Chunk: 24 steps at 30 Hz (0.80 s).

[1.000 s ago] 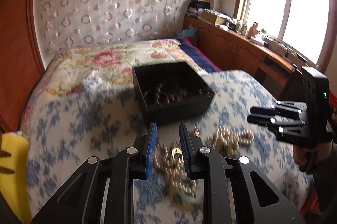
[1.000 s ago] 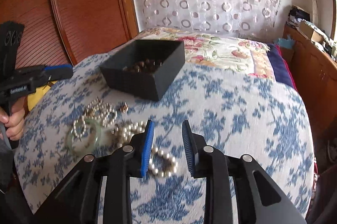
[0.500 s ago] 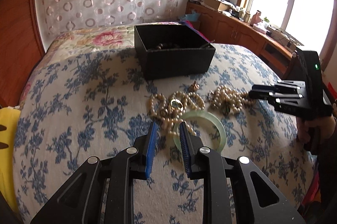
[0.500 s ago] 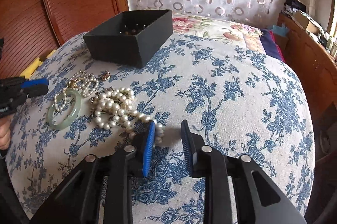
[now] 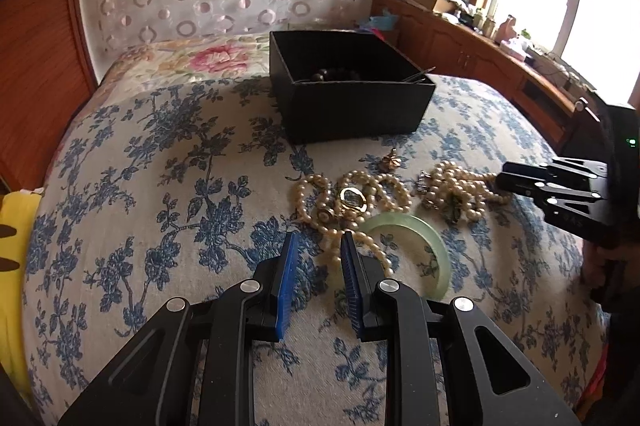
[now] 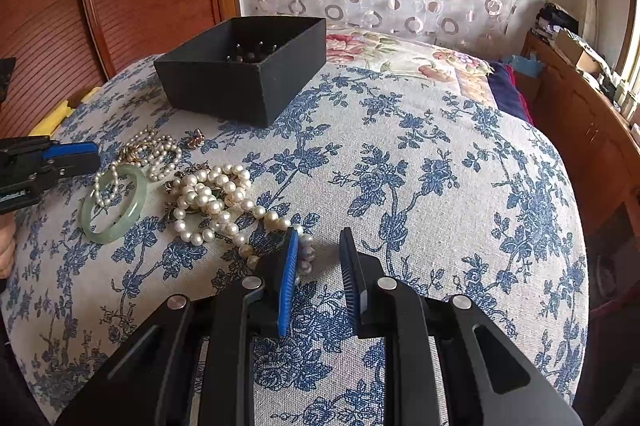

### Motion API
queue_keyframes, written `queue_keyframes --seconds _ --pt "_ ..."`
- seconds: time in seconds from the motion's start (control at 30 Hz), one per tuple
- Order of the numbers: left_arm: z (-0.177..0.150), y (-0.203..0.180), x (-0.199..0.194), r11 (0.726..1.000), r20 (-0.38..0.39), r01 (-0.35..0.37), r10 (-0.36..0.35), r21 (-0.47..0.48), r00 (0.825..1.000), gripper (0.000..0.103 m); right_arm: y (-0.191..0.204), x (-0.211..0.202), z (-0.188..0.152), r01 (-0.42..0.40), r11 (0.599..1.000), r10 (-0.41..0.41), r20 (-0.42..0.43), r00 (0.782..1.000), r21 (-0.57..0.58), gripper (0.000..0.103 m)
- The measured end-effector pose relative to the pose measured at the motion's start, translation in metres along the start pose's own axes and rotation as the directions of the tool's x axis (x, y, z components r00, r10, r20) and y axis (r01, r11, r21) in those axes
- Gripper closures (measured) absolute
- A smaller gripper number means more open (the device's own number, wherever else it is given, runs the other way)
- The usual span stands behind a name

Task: Organize jewelry
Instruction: 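Move the left tool to the pearl necklace and close on it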

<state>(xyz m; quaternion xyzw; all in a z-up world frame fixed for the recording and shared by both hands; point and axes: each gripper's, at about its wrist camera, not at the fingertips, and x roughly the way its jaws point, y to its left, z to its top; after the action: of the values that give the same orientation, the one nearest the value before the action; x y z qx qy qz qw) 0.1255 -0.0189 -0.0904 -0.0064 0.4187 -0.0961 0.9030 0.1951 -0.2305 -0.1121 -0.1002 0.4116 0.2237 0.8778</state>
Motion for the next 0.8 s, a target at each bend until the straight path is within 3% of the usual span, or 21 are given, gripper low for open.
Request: queue_keyframes --seconds 0.3,0.47,0.53,0.63,0.8 --pt "0.005 -0.010 0.015 0.996 -0.073 0.001 0.006 0.086 0.997 0.082 0.001 -0.001 0.000 -0.003 1.000 0.003 0.000 1.000 0.002 0.080" --pt "0.004 -0.016 0.017 0.991 -0.069 -0.022 0.031 0.132 0.997 0.082 0.001 -0.001 0.000 -0.002 1.000 0.002 0.000 1.000 0.001 0.079" --pt "0.003 -0.015 0.016 0.991 -0.065 -0.021 0.029 0.130 0.997 0.083 0.001 -0.001 -0.001 -0.002 1.000 0.002 0.000 1.000 0.002 0.079" --pt "0.003 -0.013 0.016 0.991 -0.058 -0.025 0.032 0.130 0.998 0.098 0.001 0.000 0.000 0.000 1.000 0.000 0.000 1.000 -0.001 0.079" --pt "0.003 -0.012 0.013 0.990 -0.037 -0.055 0.061 0.127 0.997 0.098 0.001 -0.001 -0.001 0.001 1.000 -0.001 0.000 1.000 -0.003 0.079"
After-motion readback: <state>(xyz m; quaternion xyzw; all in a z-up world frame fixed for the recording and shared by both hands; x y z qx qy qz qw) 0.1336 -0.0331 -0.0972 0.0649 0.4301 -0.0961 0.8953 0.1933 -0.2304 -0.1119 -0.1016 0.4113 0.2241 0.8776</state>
